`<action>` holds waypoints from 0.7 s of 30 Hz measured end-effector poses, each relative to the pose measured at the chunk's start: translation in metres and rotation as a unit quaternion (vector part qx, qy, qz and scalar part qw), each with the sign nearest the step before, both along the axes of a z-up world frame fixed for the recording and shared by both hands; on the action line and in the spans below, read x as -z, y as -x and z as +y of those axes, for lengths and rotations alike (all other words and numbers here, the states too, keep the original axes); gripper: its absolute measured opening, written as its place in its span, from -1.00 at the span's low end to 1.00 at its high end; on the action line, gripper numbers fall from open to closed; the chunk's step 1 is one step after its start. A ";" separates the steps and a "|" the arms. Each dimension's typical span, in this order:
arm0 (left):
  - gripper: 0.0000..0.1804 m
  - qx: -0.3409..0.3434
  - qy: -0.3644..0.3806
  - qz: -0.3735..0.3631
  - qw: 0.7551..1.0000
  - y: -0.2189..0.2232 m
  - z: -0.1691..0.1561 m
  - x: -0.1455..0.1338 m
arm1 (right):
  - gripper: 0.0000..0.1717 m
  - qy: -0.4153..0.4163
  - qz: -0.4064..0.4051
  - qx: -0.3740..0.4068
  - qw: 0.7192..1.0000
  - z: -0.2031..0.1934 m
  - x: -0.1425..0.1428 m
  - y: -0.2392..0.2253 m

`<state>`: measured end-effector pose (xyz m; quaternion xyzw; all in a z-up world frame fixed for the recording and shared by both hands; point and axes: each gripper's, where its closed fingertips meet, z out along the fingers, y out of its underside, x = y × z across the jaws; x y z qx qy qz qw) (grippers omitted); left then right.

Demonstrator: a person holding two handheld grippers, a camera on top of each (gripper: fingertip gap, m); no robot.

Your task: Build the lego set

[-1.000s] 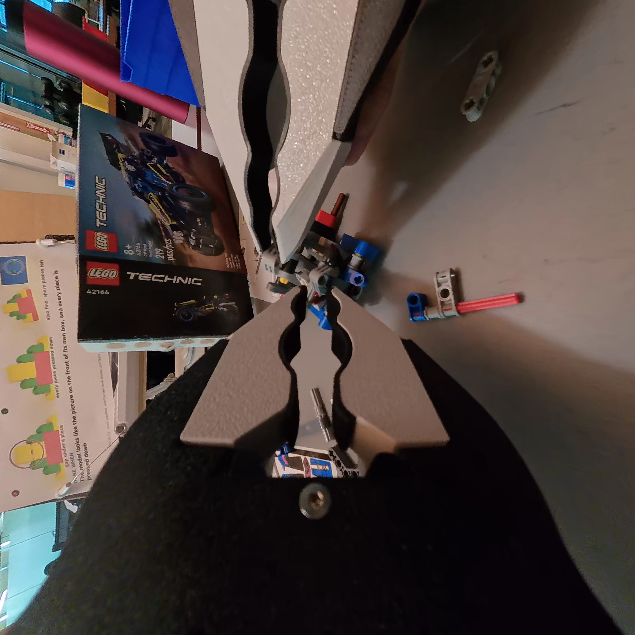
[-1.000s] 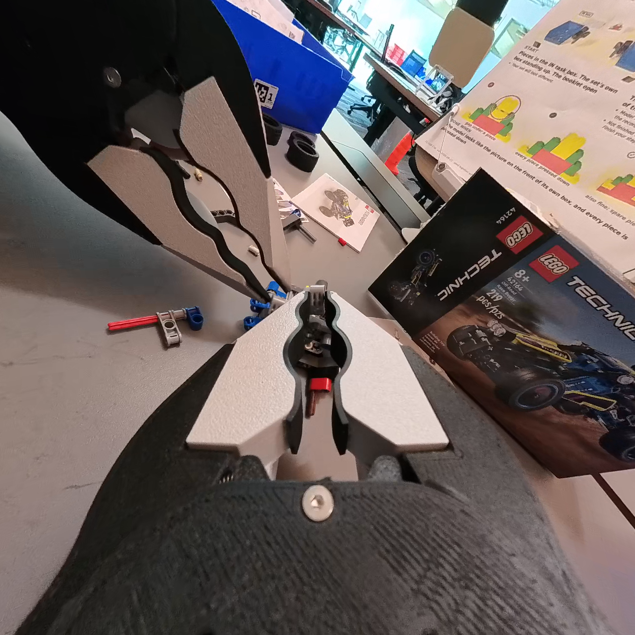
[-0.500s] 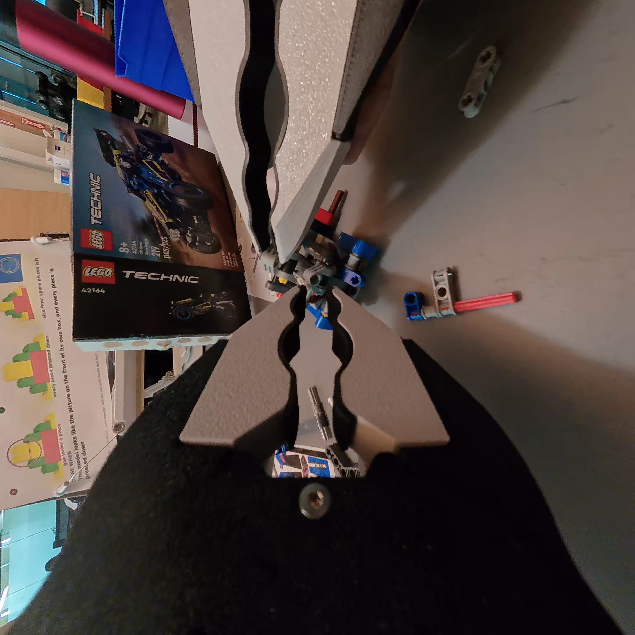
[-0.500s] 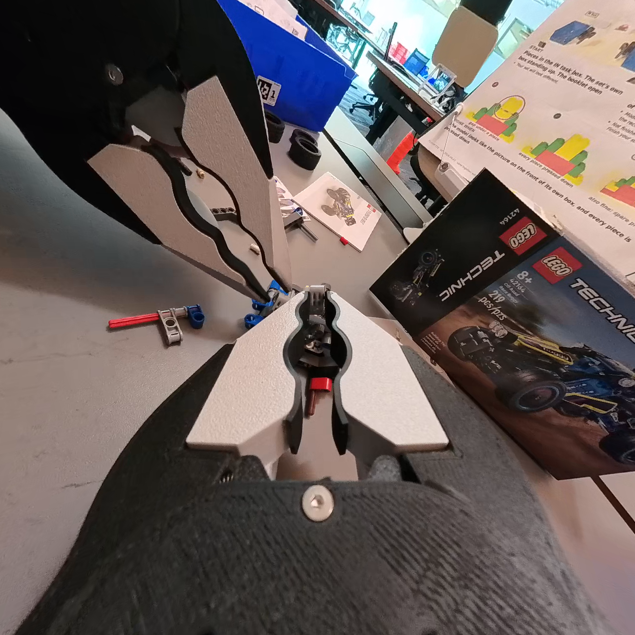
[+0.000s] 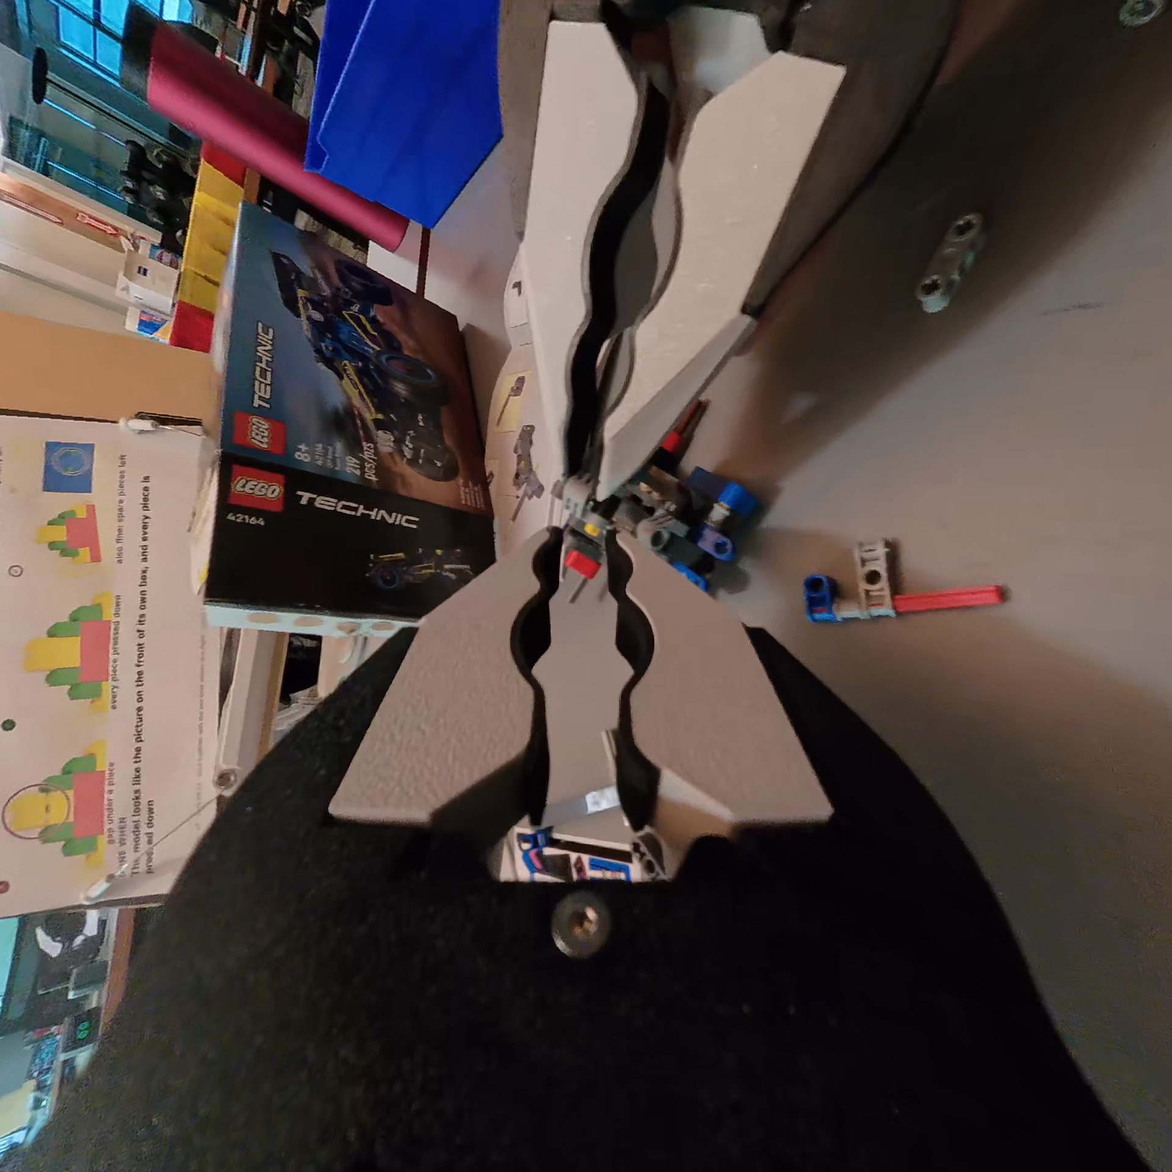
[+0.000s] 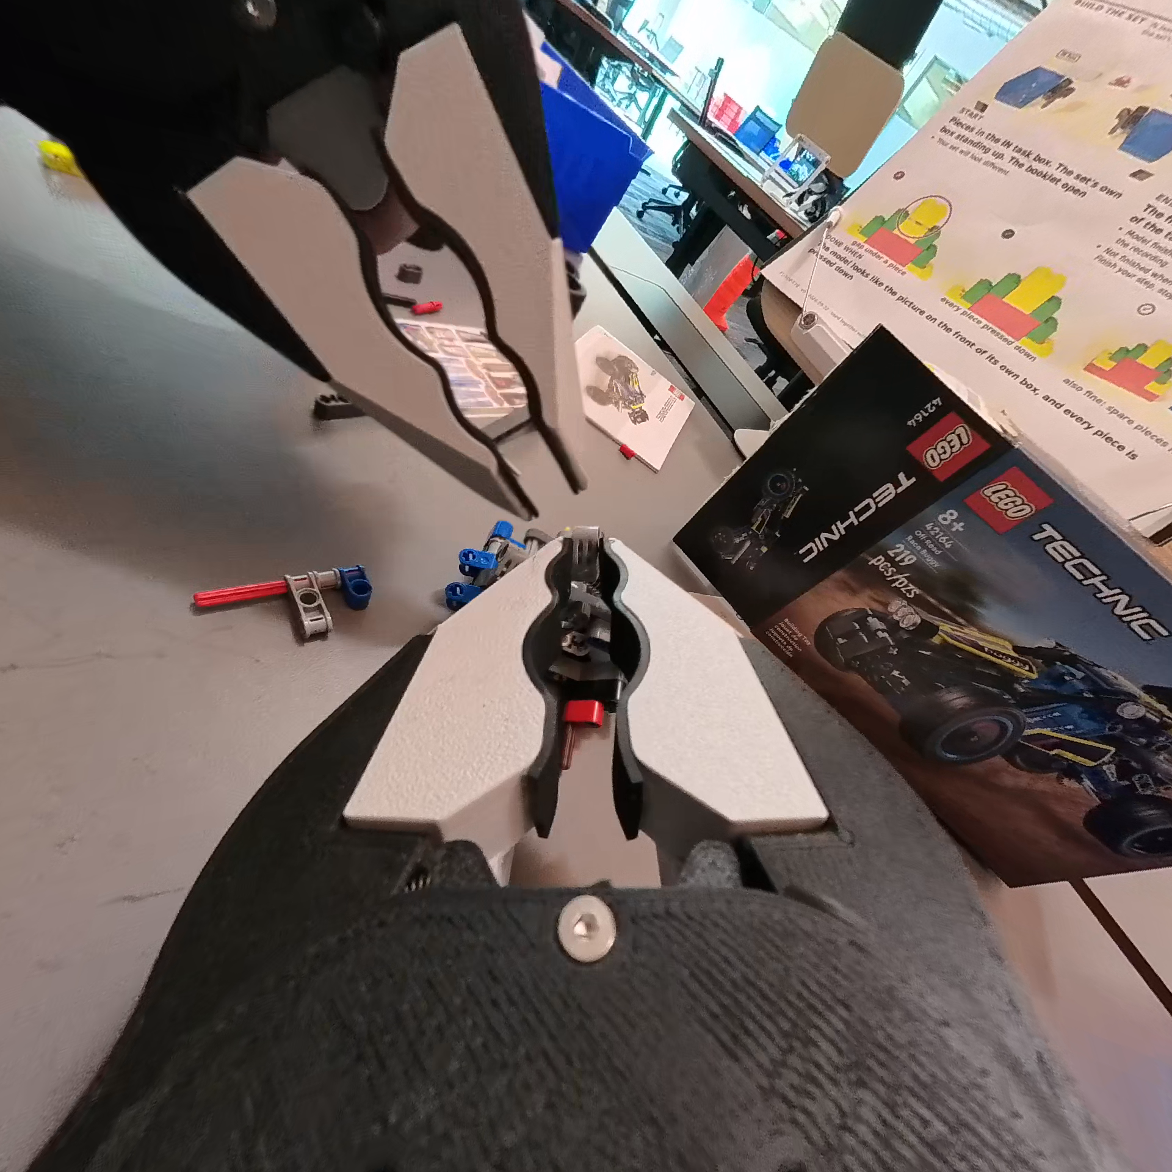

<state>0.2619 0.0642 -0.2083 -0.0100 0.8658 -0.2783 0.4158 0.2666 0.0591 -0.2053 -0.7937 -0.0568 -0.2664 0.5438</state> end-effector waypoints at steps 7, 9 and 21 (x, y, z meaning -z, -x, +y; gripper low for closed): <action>-0.76 0.024 -0.035 0.007 0.999 -0.012 -0.005 0.003 | -0.95 -0.009 -0.007 0.000 1.000 -0.001 -0.004 0.000; -0.74 0.032 -0.041 0.010 0.999 -0.012 -0.008 0.005 | -0.95 -0.015 -0.005 0.000 1.000 -0.001 -0.006 -0.001; -0.84 0.040 -0.053 0.007 0.998 -0.017 -0.010 0.006 | -0.64 0.009 0.023 -0.027 0.999 -0.009 -0.005 0.005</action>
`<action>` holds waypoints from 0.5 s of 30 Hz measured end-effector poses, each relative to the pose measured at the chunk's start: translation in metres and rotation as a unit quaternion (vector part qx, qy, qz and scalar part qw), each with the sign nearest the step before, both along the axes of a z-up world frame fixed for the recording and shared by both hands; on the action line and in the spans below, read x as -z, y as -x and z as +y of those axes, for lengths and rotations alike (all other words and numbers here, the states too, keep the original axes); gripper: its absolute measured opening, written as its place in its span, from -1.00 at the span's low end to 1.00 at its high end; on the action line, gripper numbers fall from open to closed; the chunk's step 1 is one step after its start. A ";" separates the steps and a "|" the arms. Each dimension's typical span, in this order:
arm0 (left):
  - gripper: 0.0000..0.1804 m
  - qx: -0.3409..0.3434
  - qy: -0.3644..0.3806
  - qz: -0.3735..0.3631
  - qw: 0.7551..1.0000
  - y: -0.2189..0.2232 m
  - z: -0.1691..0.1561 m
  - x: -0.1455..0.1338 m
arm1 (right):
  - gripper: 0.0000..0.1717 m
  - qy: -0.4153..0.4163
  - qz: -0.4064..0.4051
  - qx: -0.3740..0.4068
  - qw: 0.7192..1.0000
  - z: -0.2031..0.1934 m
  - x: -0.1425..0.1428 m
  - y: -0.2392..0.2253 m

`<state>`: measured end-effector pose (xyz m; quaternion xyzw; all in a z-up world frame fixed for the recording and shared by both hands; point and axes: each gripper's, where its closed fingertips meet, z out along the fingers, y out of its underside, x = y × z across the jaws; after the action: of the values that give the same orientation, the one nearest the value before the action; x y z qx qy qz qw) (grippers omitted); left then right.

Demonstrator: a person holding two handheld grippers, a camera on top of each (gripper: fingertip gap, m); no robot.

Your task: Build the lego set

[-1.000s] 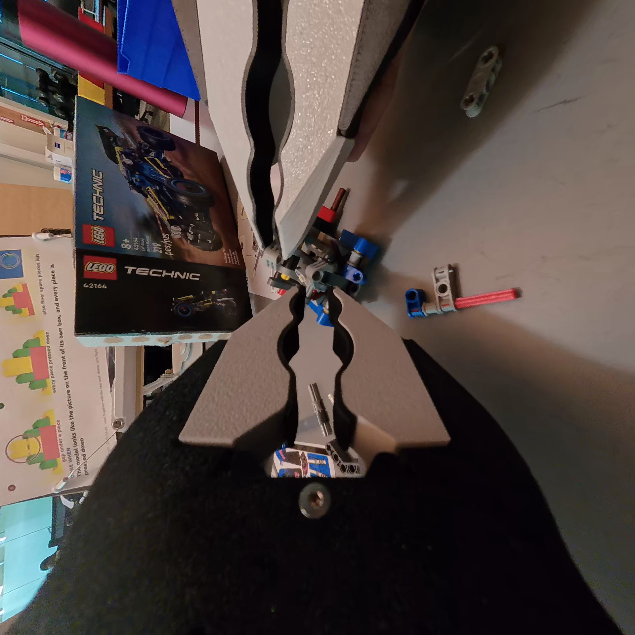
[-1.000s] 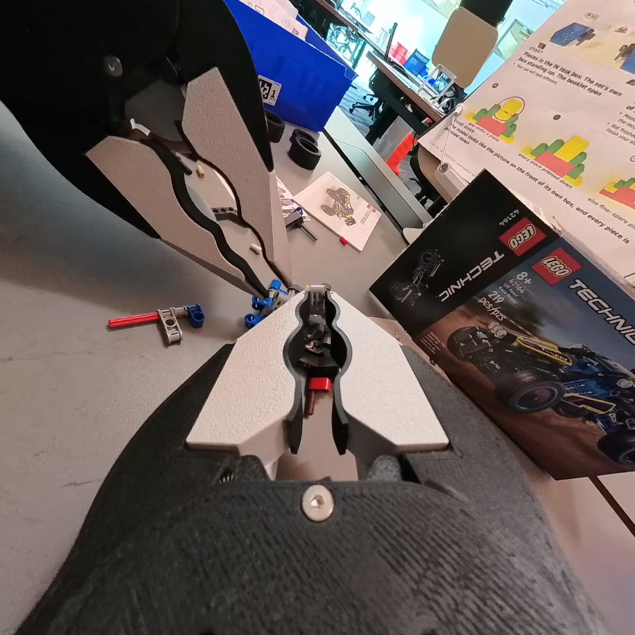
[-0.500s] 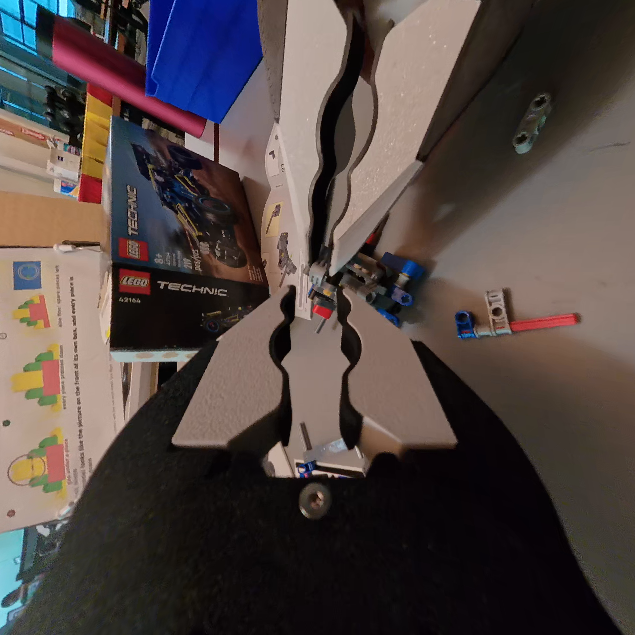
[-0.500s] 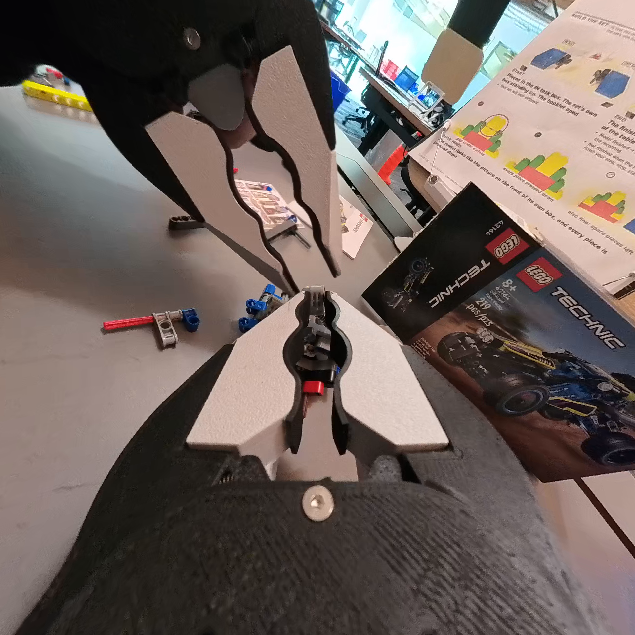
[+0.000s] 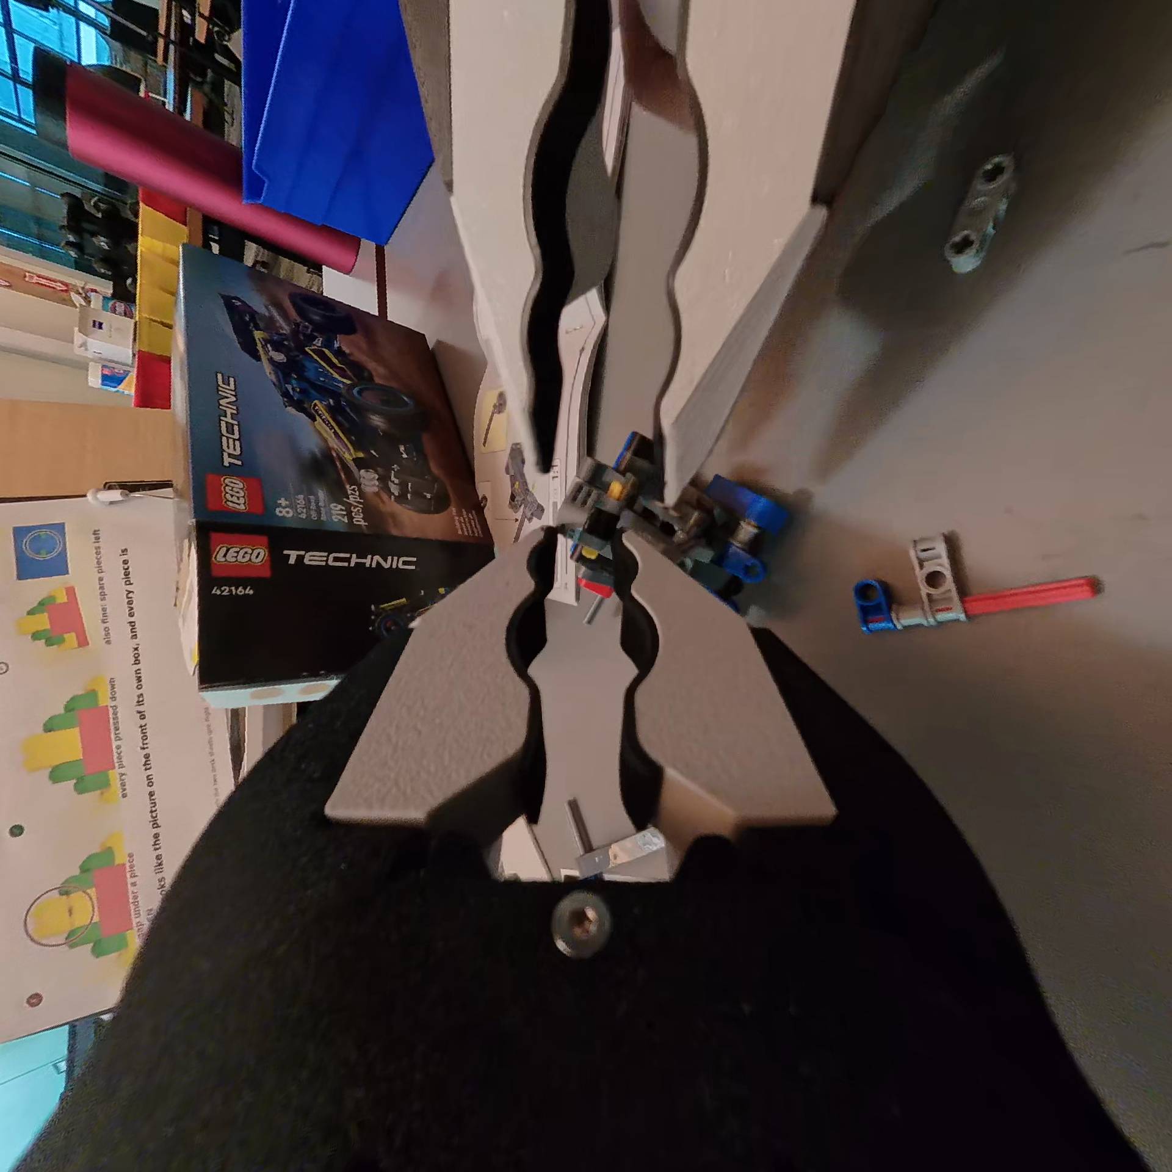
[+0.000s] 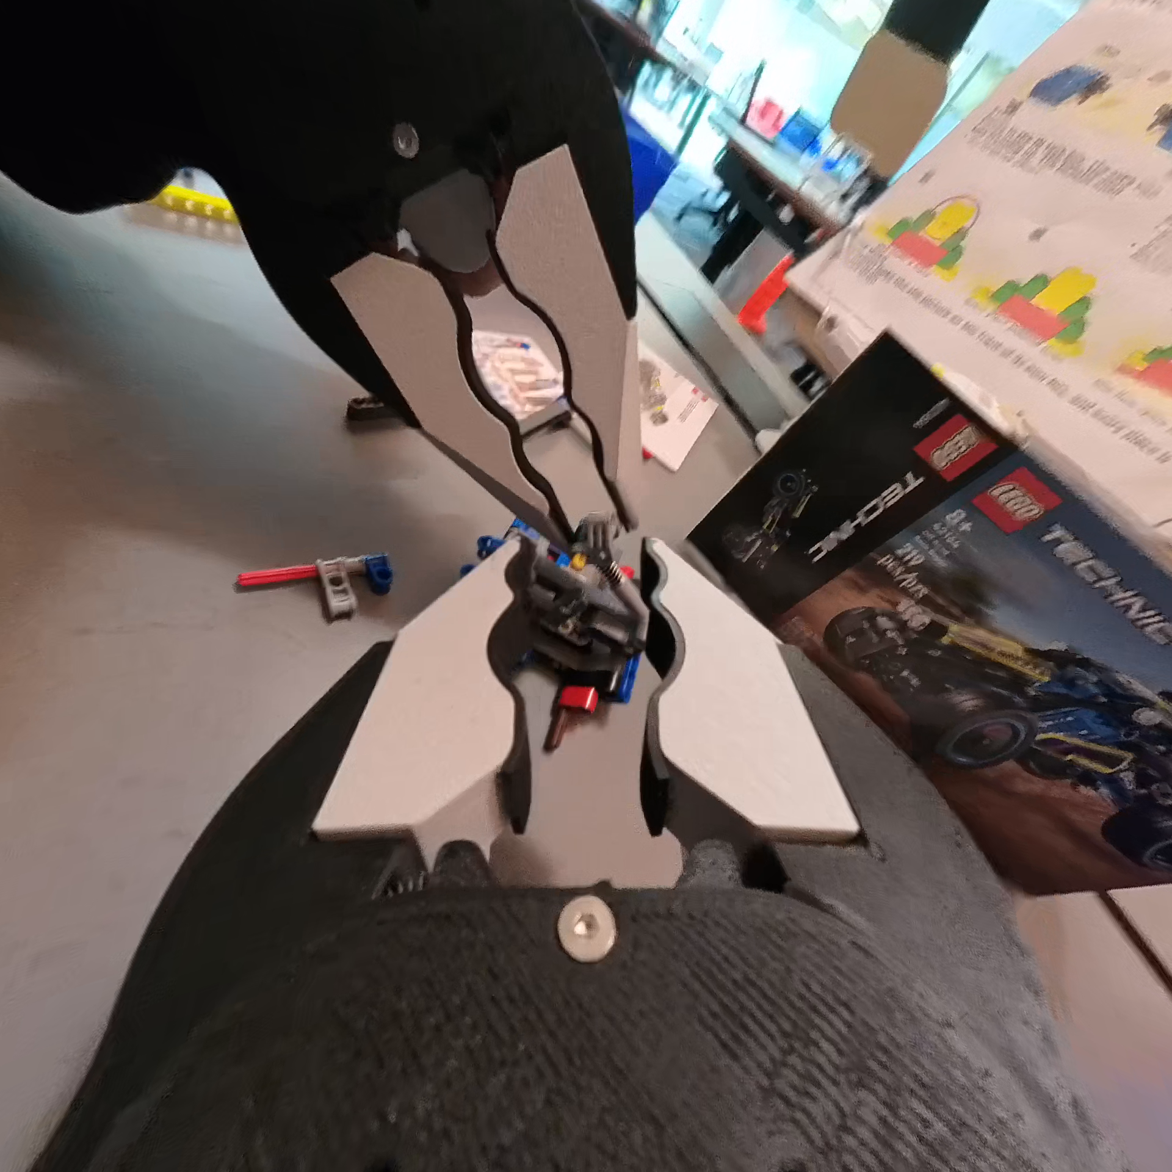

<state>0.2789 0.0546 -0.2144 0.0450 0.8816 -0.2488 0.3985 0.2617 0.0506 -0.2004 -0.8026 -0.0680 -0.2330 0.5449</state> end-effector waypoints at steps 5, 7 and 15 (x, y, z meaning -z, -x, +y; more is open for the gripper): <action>-0.85 0.001 -0.001 0.000 1.000 0.000 0.001 0.002 | -0.82 0.016 0.122 0.026 0.992 -0.010 0.013 -0.007; -0.84 0.002 -0.003 -0.002 1.000 -0.001 0.000 0.001 | -0.84 0.016 0.150 0.035 0.988 -0.010 0.020 -0.009; -0.84 -0.002 -0.018 -0.007 1.000 -0.003 0.002 0.003 | -0.85 0.070 0.116 0.065 0.989 -0.006 0.039 -0.014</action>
<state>0.2815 0.0563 -0.2174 0.0521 0.8834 -0.2318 0.4039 0.2759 0.0449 -0.2391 -0.8630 0.0323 -0.1679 0.4753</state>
